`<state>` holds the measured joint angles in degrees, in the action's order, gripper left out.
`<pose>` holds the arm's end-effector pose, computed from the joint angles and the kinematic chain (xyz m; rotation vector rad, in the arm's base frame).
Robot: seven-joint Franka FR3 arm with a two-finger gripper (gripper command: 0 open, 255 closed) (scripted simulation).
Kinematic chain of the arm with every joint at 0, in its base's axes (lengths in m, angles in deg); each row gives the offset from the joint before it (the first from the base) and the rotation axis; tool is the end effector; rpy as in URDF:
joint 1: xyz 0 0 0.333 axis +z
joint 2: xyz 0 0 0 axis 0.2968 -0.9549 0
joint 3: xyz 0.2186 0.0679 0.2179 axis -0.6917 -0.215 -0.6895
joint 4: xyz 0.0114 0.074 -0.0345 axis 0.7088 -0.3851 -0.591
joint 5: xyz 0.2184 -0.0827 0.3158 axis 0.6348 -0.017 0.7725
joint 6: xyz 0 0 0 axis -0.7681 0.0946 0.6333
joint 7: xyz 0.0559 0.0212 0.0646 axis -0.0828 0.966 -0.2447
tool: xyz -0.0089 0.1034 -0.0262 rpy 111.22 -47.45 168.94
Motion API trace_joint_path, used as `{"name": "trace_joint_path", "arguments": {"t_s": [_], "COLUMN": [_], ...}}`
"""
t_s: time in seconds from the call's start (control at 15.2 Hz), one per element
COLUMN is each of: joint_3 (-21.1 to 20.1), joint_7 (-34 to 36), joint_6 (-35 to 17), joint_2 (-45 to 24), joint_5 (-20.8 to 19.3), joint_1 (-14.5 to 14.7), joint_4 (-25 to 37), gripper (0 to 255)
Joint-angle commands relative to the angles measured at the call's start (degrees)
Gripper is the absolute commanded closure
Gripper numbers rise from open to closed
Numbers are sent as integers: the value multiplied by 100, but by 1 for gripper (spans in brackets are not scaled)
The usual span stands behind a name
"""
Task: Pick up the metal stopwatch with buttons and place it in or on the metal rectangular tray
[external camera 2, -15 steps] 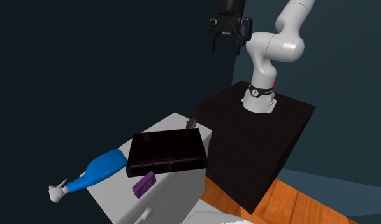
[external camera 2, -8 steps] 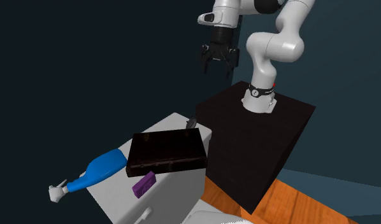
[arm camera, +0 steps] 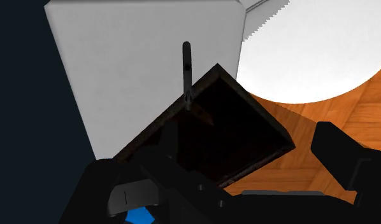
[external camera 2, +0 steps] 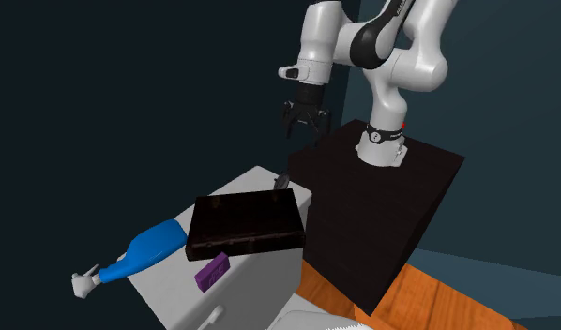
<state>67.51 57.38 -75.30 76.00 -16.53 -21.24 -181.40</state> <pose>0.3346 -0.0912 0.3342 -3.0747 -0.2023 -0.3763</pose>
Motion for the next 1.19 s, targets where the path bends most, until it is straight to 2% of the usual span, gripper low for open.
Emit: {"name": "trace_joint_path", "arguments": {"t_s": [0.0, 0.2, 0.26, 0.33, 0.4, 0.46, 0.59, 0.73, 0.79, 0.92, 0.99, 1.12], "joint_3": [185, 629, 862, 1182, 1634, 1719, 2180, 2453, 2391, 2004, 1908, 1901], "joint_7": [-219, -715, -976, -1344, -1922, -2018, -2841, -4052, -4625, -5717, -5699, -5698], "joint_6": [-581, -1438, -1714, -1977, -2212, -2241, -2370, -2367, -2324, -2215, -2227, -2228], "joint_2": [-458, -1316, -1618, -1926, -2245, -2287, -2594, -2976, -3176, -3631, -3622, -3622], "joint_5": [45, 373, 619, 1011, 1689, 1806, 2920, 4515, 5251, 6611, 6586, 6584], "joint_1": [55, 389, 624, 985, 1548, 1654, 2397, 3015, 3087, 2901, 2803, 2795], "joint_4": [-100, -89, -58, -9, 71, 85, 223, 467, 607, 929, 925, 925], "gripper": [0, 0, 0, 0, 0, 0, 0, 0, 0, 0, 0, 0]}}
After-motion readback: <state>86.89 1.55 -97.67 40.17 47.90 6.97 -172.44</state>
